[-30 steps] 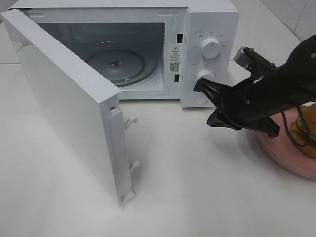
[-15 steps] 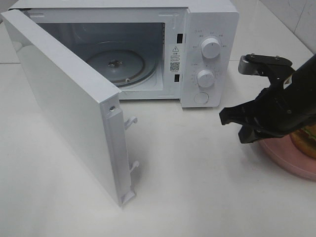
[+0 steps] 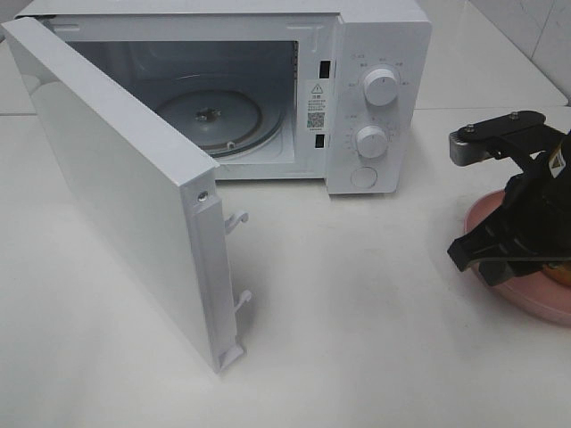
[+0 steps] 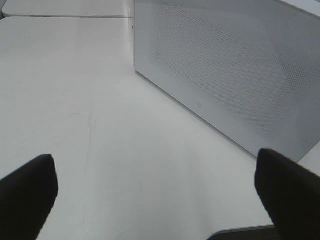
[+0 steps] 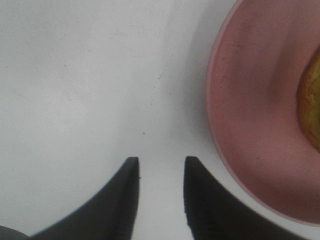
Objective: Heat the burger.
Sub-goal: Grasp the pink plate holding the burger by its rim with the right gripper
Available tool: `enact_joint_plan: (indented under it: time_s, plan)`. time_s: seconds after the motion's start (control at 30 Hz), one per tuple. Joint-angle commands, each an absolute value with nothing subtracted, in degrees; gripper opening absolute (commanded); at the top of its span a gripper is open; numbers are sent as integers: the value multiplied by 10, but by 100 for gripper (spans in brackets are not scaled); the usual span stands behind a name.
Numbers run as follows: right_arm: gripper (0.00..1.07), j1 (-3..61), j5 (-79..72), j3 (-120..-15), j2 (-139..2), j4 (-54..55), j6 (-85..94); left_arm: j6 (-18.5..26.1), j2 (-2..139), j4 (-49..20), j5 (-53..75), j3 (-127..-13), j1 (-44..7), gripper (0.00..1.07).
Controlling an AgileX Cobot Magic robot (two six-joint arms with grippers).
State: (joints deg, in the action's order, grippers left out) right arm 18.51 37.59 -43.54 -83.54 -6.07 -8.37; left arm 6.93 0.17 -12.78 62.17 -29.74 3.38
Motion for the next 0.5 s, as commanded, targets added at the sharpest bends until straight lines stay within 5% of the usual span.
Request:
enact_joint_plan:
  time_s: [0.03,0.07,0.13,0.17,0.5]
  plan:
    - [56,183,383,-436,-831,-77,-76,66,1,-130,614,-296,32,100]
    - [76,183,375,-436,-831,-84,-76,66,1,-130,614,-296,32,100]
    - [87,183,372,-436,-831,-89,-76,66,1,-130,614,-296,32,100]
    - [103,183,364,-436,-833,-93,-76,66,1,-130,614,-296,32,100]
    - [100,183,323,-436,-875,-95,-84,66,1,-130,614,-296,32,100]
